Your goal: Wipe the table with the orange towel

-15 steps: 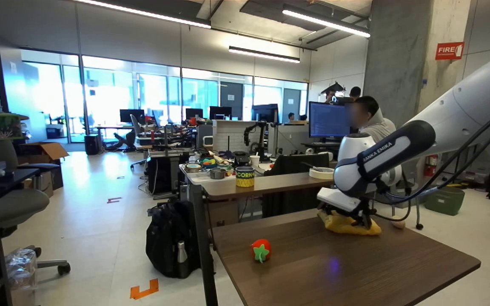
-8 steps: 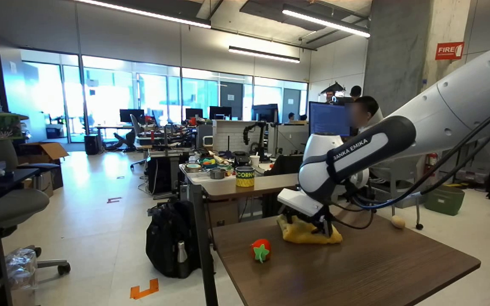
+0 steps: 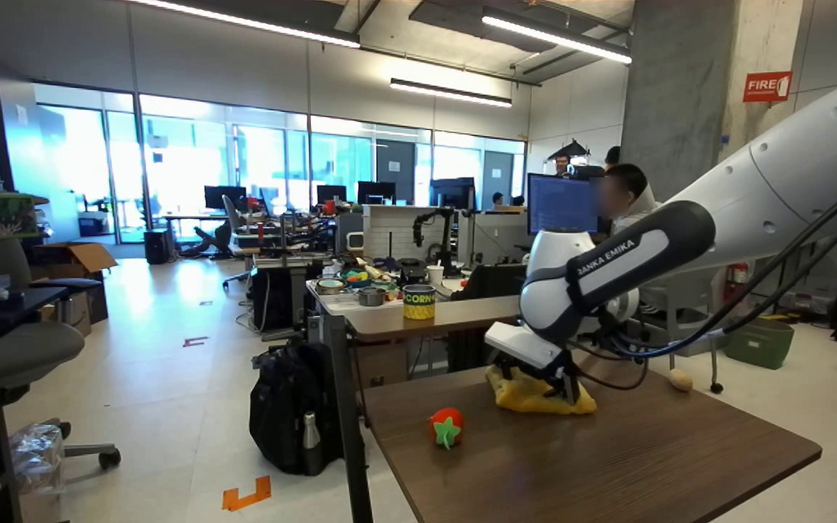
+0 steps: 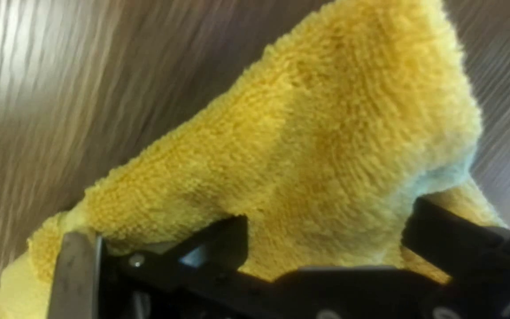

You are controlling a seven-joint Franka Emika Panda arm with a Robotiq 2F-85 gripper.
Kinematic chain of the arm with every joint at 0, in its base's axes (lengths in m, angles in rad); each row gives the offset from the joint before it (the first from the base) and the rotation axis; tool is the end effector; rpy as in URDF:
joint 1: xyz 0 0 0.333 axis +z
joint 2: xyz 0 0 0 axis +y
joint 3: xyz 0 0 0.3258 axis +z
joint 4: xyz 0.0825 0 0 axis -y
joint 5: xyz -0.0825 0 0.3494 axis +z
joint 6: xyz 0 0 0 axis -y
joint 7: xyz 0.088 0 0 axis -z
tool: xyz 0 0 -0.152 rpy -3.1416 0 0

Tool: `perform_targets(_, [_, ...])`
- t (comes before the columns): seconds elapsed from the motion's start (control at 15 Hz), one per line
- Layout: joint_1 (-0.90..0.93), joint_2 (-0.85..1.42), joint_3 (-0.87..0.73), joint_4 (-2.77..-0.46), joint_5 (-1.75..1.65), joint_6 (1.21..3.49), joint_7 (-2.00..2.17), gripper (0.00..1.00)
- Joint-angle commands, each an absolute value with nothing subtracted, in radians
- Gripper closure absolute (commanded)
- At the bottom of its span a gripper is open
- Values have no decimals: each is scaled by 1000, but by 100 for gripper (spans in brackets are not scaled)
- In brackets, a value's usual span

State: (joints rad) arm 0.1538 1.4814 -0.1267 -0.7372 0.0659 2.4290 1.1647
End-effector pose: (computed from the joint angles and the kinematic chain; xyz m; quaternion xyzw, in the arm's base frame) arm 0.7760 0.0718 0.0075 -0.8587 0.4998 -0.1081 0.0341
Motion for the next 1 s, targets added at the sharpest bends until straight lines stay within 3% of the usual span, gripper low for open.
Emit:
perform_targets(0.0, [83,1516,-217,-744,22,2389,1244,0])
perform_targets(0.27, [50,1536,-224,-726,-15,2311,1219,0])
perform_targets(0.93, [197,1290,-88,-1111,-28,2419,824,0])
